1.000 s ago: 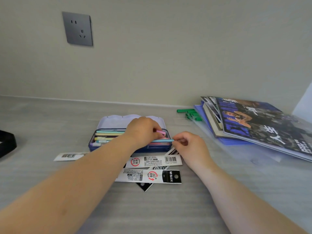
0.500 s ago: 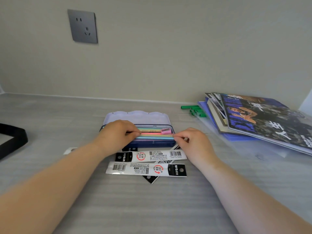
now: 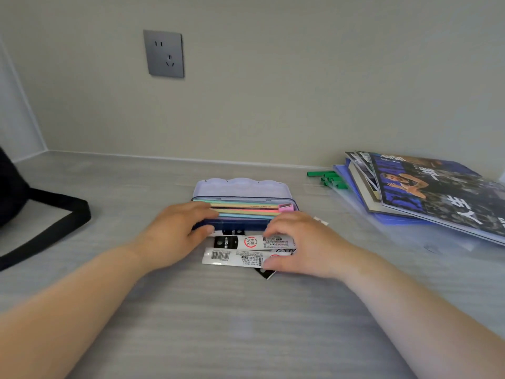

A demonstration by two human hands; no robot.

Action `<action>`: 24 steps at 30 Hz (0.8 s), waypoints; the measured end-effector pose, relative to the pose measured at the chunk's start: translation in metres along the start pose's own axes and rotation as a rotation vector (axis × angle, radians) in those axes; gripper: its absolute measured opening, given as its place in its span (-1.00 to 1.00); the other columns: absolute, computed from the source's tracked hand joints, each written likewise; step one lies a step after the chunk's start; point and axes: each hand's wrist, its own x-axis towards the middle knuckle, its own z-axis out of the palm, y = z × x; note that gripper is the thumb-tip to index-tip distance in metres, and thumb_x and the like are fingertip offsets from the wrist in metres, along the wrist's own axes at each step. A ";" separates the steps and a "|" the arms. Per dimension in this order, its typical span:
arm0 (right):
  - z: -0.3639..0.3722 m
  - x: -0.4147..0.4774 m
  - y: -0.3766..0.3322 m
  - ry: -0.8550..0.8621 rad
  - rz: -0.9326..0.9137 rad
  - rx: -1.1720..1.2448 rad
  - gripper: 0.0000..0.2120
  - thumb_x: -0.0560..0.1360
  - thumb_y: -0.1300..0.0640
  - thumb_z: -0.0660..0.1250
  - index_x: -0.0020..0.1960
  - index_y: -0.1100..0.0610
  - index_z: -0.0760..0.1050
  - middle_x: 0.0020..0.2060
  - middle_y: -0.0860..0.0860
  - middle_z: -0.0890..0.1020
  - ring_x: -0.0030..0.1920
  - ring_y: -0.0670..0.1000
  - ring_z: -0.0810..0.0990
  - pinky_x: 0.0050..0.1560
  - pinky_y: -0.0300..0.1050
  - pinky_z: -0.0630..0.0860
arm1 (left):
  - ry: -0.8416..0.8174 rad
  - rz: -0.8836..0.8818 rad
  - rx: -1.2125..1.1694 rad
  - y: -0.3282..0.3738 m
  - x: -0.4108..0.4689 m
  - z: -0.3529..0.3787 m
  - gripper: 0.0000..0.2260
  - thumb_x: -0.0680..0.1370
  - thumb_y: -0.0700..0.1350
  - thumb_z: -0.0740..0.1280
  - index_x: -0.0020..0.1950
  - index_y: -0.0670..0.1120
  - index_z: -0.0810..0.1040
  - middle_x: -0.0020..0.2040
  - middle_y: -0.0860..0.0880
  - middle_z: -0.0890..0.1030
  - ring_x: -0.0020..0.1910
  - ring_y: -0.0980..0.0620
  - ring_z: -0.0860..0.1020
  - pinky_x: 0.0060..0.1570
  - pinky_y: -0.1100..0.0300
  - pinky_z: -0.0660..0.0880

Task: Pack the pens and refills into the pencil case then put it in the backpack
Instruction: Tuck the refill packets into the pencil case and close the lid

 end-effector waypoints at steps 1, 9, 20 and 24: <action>0.004 0.000 -0.007 -0.062 -0.017 -0.069 -0.48 0.28 -0.11 0.41 0.18 0.04 0.44 0.19 -0.02 0.51 0.24 -0.02 0.38 0.23 -0.20 0.29 | 0.012 -0.024 0.025 -0.007 -0.006 -0.004 -0.71 0.51 -0.20 0.24 0.23 -0.15 0.47 0.30 -0.11 0.49 0.28 -0.07 0.43 0.29 0.15 0.28; 0.006 0.012 -0.024 -0.095 0.100 -0.092 -0.73 0.39 0.22 0.24 0.09 0.14 0.45 0.10 0.08 0.53 0.05 0.05 0.45 -0.14 -0.20 0.37 | 0.068 -0.193 0.020 -0.027 -0.013 -0.012 -0.65 0.50 -0.16 0.27 0.29 -0.02 0.42 0.33 -0.09 0.47 0.29 -0.08 0.41 0.21 0.18 0.29; 0.015 0.018 -0.022 0.009 0.104 -0.172 -0.70 0.41 0.27 0.19 0.13 0.13 0.42 0.10 0.08 0.50 0.09 0.08 0.45 -0.17 -0.16 0.27 | 0.138 -0.183 0.053 -0.025 0.007 -0.003 -0.81 0.46 -0.13 0.33 0.05 -0.09 0.58 0.12 -0.08 0.62 0.11 -0.11 0.53 0.07 0.13 0.40; 0.012 0.016 -0.019 0.071 0.076 -0.184 -0.75 0.42 0.27 0.17 0.06 0.14 0.47 0.05 0.09 0.58 0.04 0.13 0.49 -0.18 -0.13 0.31 | 0.129 -0.236 0.080 -0.026 0.008 -0.004 -0.79 0.47 -0.07 0.32 0.09 -0.02 0.58 0.15 -0.06 0.62 0.15 -0.09 0.51 0.05 0.17 0.39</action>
